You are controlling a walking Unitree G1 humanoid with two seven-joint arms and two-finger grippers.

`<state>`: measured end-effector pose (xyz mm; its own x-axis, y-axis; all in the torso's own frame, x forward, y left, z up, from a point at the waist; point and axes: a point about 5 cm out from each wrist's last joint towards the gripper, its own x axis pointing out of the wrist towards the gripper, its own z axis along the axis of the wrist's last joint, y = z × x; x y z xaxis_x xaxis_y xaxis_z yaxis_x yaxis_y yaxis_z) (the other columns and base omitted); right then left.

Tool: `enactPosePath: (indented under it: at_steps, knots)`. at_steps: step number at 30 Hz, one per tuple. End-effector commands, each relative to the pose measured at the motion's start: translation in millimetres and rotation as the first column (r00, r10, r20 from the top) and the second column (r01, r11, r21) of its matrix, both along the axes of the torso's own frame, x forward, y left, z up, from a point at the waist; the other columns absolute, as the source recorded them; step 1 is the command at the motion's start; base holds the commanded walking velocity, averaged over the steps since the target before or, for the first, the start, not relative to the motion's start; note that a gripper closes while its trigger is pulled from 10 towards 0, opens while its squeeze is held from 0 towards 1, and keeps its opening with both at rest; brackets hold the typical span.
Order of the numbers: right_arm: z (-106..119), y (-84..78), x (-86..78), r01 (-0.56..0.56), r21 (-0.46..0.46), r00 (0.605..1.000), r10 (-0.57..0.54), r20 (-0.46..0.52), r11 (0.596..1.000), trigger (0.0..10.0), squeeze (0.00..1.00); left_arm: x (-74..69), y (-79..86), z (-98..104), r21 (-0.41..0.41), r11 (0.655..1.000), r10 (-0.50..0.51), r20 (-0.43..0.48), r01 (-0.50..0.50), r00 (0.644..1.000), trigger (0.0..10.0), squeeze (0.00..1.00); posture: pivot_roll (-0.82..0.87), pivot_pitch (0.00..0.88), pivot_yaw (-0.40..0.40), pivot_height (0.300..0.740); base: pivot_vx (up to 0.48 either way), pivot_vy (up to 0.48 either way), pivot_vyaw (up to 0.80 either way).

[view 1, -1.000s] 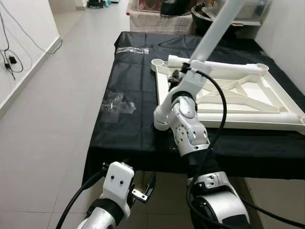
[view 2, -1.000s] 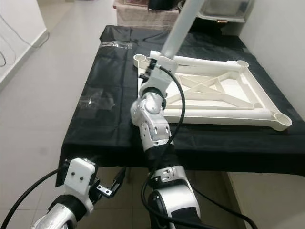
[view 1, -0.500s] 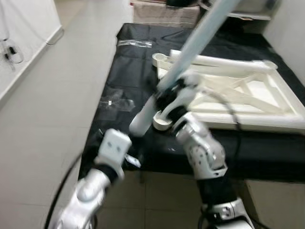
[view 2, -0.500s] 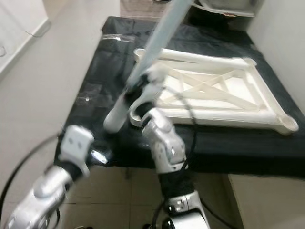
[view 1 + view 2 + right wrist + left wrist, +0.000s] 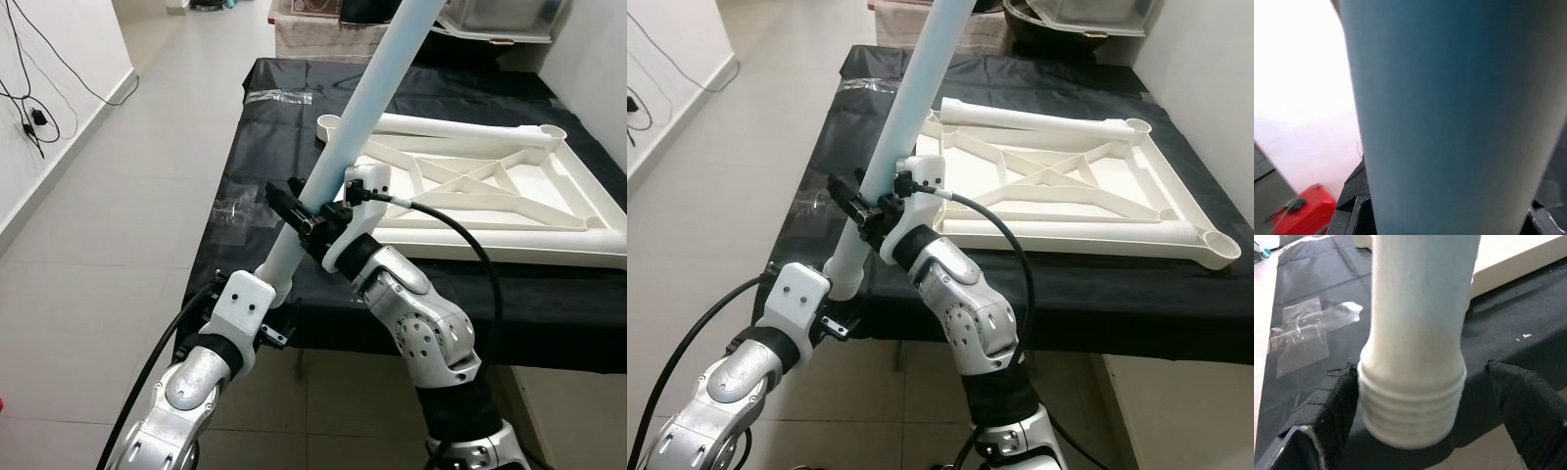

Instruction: Building children table

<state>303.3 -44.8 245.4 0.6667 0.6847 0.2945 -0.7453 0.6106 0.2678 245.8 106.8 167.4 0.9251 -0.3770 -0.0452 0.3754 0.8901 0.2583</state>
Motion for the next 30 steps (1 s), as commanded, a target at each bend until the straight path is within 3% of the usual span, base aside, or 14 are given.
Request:
enactPosePath:
  at_steps: [1, 23, 24, 25, 30]
  knots:
    - [2.3, 2.0, -4.5, -0.034, 0.01, 0.999, 0.034, 0.011, 0.999, 10.0, 0.0, -0.2, -1.9, -7.5, 0.016, 1.0, -0.012, -0.039, 0.013, 0.999, 10.0, 0.0, 0.07, 0.123, -0.05, 0.74, 0.0, 0.0, 0.0]
    - [-7.0, 11.4, -23.9, -0.145, -0.037, 0.989, 0.145, -0.015, 0.989, 10.0, 0.0, 0.0, -0.8, -18.6, 0.025, 0.999, -0.019, -0.07, 0.021, 0.997, 10.0, 0.0, 0.06, 0.118, -0.045, 0.74, 0.0, 0.0, 0.0]
    - [-7.1, 11.4, -24.0, -0.146, -0.036, 0.989, 0.145, -0.017, 0.989, 10.0, 0.0, -0.3, -0.8, -19.1, 0.023, 1.0, -0.019, -0.072, 0.021, 0.997, 7.3, 0.0, 0.06, 0.118, -0.047, 0.74, 0.0, 0.0, 0.0]
    - [-7.0, 11.4, -24.0, -0.145, -0.036, 0.989, 0.144, -0.016, 0.989, 10.0, 0.0, -1.3, -1.1, -19.6, 0.026, 0.999, -0.025, -0.071, 0.027, 0.997, 0.0, 0.0, 0.06, 0.118, -0.042, 0.74, 0.0, 0.0, 0.0]
    - [-6.3, 10.9, -24.4, -0.146, -0.036, 0.989, 0.145, -0.016, 0.989, 10.0, 0.0, -3.8, -1.6, -22.8, 0.021, 0.999, -0.028, -0.078, 0.03, 0.997, 0.0, 0.0, 0.06, 0.115, -0.043, 0.74, 0.0, 0.0, 0.0]
